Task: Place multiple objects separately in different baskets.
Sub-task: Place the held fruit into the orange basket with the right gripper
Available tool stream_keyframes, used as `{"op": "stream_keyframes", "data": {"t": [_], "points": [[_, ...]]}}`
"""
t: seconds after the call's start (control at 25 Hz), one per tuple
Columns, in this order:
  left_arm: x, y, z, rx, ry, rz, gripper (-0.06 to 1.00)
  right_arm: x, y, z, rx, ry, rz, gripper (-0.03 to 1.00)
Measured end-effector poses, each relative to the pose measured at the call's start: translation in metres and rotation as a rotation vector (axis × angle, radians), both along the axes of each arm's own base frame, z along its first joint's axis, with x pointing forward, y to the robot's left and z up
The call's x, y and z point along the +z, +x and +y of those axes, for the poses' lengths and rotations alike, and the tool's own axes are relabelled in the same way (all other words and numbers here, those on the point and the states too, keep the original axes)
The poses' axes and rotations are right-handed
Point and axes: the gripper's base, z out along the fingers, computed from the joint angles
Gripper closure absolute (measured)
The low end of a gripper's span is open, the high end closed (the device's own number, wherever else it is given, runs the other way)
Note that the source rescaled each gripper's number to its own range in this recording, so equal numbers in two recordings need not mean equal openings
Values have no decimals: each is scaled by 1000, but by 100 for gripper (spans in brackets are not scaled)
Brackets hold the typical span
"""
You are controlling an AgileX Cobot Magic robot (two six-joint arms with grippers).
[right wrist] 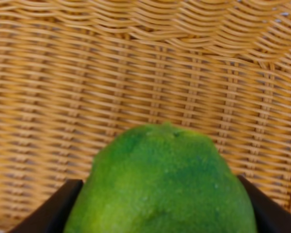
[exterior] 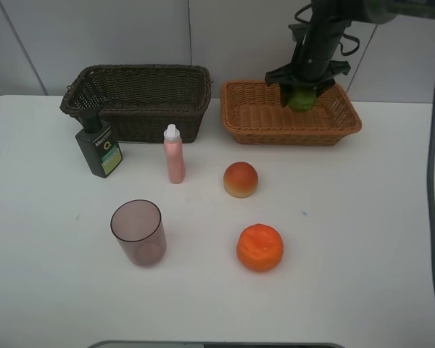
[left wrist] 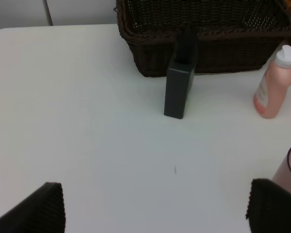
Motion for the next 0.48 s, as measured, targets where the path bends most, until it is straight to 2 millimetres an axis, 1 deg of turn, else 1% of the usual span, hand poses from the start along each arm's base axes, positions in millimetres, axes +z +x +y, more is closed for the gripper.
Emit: {"op": "stream_keyframes", "data": {"t": [0.12, 0.28, 0.48], "points": [[0, 0, 0, 0, 0, 0, -1, -10, 6, -1, 2, 8, -23, 97], [0, 0, 0, 0, 0, 0, -1, -17, 11, 1, 11, 19, -55, 97], [0, 0, 0, 0, 0, 0, -1, -17, 14, 1, 17, 24, -80, 97]]}}
